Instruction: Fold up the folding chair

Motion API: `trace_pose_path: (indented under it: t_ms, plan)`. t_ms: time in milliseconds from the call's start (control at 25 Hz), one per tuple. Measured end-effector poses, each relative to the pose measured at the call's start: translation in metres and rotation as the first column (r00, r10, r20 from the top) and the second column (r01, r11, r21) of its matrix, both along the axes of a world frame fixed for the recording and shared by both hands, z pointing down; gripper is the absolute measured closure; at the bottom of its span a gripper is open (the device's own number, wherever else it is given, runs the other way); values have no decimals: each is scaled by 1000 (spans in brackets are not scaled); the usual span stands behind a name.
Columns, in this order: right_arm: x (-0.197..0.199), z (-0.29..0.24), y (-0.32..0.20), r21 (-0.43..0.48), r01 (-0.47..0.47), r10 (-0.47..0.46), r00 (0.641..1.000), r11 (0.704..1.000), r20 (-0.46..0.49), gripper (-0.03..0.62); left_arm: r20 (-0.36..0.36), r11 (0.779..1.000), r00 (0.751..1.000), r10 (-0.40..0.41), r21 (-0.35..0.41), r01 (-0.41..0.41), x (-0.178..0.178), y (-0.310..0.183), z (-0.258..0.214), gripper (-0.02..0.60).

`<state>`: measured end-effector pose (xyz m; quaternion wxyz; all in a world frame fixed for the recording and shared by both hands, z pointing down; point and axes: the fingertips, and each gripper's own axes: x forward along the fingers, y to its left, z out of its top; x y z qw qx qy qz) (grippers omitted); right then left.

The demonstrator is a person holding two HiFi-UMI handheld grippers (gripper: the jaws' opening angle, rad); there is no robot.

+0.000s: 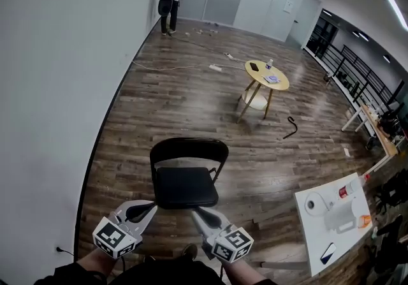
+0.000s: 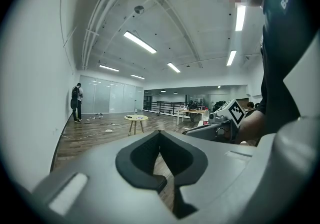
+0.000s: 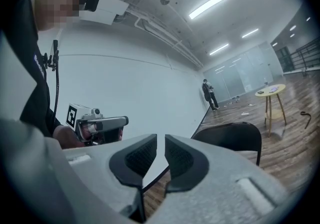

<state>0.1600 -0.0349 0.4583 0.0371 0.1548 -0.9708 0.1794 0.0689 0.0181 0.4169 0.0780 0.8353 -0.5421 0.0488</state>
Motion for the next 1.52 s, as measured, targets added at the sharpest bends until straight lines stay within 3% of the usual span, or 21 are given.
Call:
trace_pose_path:
  t_ms: [440, 800, 1160, 1520]
  plan:
    - [19, 22, -69, -52, 43, -42, 999, 998, 15, 536, 42, 998, 998, -56, -26, 57, 17, -61, 9, 571]
    - [30, 40, -96, -104, 57, -56, 998, 993, 18, 531, 81, 994, 992, -93, -58, 98, 25, -90, 3, 566]
    - [24, 49, -111, -114, -2, -1, 1000, 993, -23, 525, 120, 995, 992, -42, -87, 52, 6, -119, 11, 551]
    - [-8, 56, -137, -131, -163, 154, 985, 978, -76, 519, 109, 993, 990, 87, -90, -78, -53, -159, 34, 528]
